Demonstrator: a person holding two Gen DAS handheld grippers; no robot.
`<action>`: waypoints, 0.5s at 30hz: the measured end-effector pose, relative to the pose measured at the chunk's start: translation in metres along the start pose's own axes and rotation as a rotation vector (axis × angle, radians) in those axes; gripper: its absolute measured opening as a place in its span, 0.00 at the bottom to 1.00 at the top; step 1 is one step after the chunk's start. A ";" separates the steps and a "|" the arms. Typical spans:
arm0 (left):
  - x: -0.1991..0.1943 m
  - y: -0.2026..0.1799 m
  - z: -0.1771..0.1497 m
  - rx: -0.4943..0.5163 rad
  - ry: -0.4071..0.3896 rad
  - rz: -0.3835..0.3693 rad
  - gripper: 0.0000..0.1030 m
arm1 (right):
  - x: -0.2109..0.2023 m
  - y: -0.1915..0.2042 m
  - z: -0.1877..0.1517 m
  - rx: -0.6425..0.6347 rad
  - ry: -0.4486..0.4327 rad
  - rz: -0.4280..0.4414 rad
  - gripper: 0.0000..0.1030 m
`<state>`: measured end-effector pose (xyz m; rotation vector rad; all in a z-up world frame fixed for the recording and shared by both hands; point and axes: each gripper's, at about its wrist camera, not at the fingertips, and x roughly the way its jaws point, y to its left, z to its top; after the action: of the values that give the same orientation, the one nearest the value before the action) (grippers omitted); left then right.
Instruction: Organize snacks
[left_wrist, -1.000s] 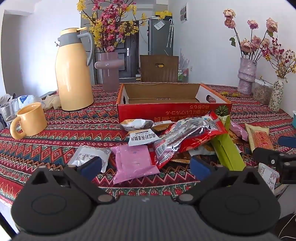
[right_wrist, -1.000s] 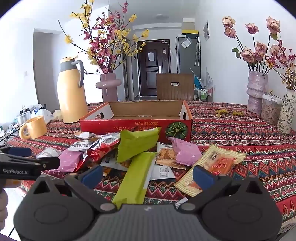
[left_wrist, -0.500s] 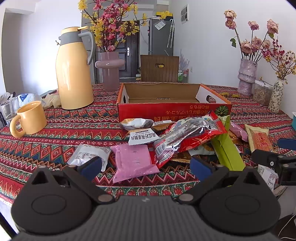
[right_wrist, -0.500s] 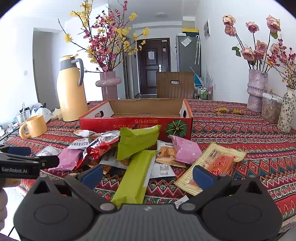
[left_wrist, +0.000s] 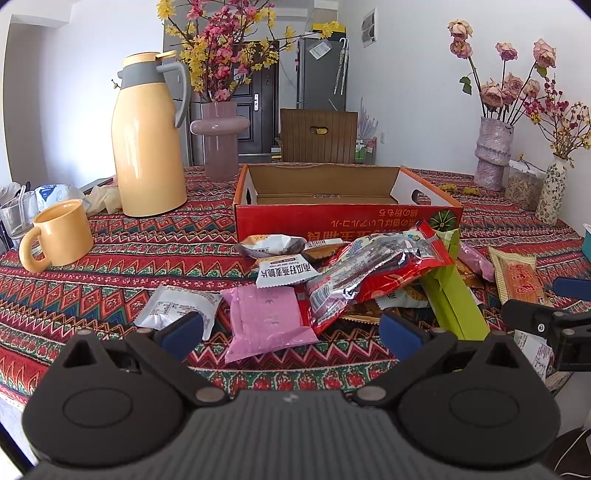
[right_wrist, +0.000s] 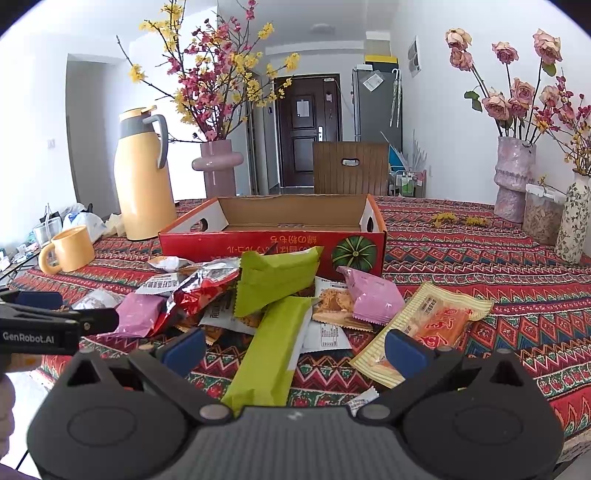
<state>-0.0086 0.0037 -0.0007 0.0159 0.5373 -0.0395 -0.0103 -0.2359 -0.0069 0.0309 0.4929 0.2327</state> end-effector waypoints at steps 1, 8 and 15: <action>0.000 0.000 0.000 0.000 0.000 0.000 1.00 | 0.000 0.000 0.000 0.000 0.000 0.000 1.00; 0.000 0.000 0.000 0.000 0.000 0.000 1.00 | 0.000 0.000 0.000 0.000 0.001 0.000 1.00; 0.000 0.000 0.000 -0.001 0.000 0.000 1.00 | 0.001 0.001 -0.001 -0.001 0.002 0.000 1.00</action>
<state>-0.0092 0.0036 -0.0009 0.0150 0.5374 -0.0398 -0.0100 -0.2349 -0.0076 0.0295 0.4948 0.2326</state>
